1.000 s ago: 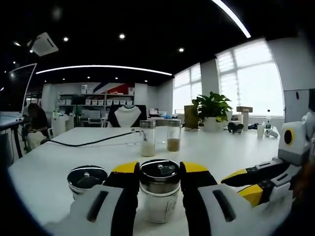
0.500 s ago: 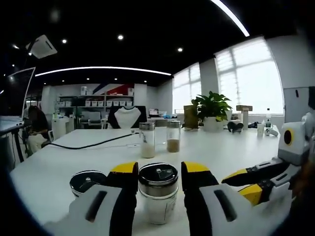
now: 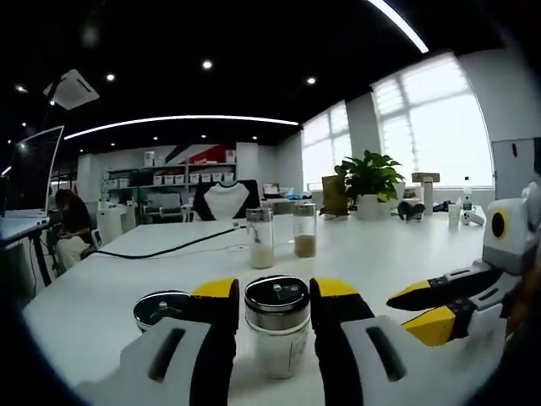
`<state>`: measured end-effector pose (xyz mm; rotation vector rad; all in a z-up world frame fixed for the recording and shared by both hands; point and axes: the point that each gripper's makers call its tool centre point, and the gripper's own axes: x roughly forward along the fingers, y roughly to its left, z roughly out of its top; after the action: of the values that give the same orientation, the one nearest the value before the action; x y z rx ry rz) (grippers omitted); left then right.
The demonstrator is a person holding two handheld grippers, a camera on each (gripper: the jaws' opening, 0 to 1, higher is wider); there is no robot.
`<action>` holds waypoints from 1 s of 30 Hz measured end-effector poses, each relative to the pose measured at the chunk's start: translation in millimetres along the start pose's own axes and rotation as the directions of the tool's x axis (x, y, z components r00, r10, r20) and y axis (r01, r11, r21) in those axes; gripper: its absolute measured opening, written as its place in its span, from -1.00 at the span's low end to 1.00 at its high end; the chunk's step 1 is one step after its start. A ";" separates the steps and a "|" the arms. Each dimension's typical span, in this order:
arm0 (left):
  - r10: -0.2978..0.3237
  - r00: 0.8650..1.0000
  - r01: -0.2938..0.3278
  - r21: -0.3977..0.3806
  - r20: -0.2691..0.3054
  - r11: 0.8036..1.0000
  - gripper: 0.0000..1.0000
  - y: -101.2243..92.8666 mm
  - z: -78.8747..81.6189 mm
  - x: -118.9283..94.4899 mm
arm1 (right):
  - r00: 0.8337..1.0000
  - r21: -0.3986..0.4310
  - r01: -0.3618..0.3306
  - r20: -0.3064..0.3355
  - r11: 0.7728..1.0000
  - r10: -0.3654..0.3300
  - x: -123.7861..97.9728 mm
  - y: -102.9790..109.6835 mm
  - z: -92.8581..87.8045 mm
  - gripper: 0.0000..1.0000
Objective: Rotate the seasoning bottle until the label or dispensing opening points toward the visible target arrow and the bottle remains upright within the marked orientation range
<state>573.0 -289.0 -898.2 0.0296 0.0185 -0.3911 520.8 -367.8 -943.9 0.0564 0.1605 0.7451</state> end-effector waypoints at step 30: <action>-0.175 0.983 0.180 0.132 -0.051 0.975 -0.26 -11.2 10.0 -6.8 | 1.000 -0.002 0.013 0.026 1.000 -0.013 -13.0 -2.9 15.5 -0.40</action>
<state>562.5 -297.1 -888.4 0.1712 0.0329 -0.5702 516.0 -378.6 -927.3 0.0634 0.1349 0.7316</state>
